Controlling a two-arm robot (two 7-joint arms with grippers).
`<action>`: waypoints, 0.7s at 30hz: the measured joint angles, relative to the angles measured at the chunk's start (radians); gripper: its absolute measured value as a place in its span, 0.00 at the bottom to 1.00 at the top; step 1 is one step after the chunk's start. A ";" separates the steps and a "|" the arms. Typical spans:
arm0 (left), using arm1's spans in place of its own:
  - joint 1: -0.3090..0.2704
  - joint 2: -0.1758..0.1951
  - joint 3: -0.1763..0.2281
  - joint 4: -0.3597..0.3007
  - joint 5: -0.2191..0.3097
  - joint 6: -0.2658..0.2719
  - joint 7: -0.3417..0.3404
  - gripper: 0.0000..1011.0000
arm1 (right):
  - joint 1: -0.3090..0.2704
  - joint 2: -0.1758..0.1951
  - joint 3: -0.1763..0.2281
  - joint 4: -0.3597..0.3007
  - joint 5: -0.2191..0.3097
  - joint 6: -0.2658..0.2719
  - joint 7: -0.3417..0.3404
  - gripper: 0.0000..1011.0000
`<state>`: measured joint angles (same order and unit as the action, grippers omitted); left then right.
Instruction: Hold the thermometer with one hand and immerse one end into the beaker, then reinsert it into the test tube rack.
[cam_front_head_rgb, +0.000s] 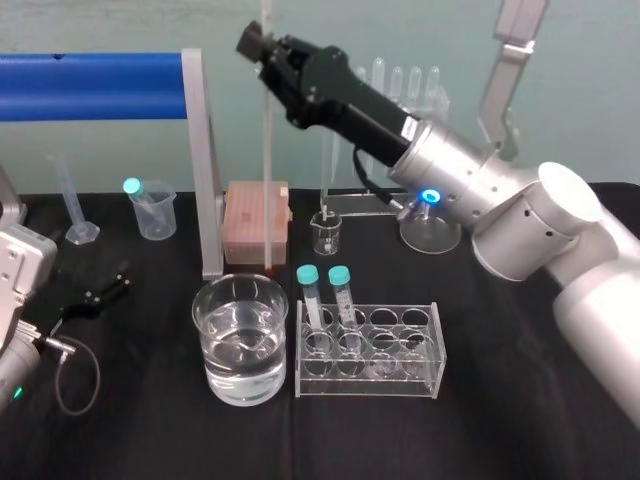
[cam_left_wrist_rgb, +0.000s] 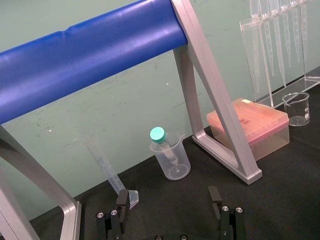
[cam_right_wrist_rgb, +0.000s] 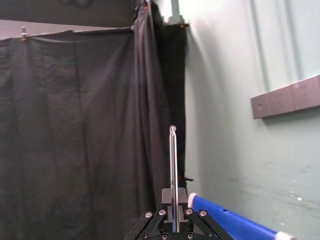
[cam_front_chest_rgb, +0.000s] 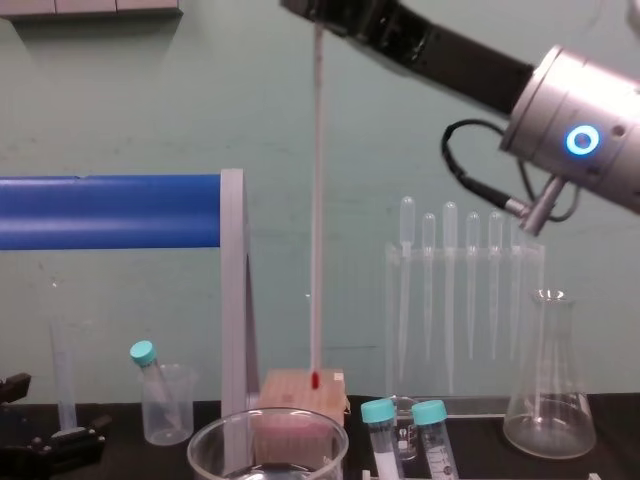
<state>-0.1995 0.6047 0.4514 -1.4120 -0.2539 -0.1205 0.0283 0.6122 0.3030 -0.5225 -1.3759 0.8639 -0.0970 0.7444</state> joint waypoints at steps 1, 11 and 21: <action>0.000 0.000 0.000 0.000 0.000 0.000 0.000 1.00 | 0.007 -0.006 -0.011 0.014 0.000 -0.004 0.015 0.06; 0.000 0.000 0.000 0.000 0.000 0.000 0.000 1.00 | 0.050 -0.055 -0.067 0.132 -0.008 -0.033 0.102 0.06; 0.000 0.000 0.000 0.000 0.000 0.000 0.000 1.00 | 0.075 -0.103 -0.091 0.250 -0.002 -0.052 0.171 0.06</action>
<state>-0.1996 0.6047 0.4514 -1.4120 -0.2539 -0.1205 0.0283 0.6872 0.2005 -0.6134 -1.1259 0.8616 -0.1488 0.9156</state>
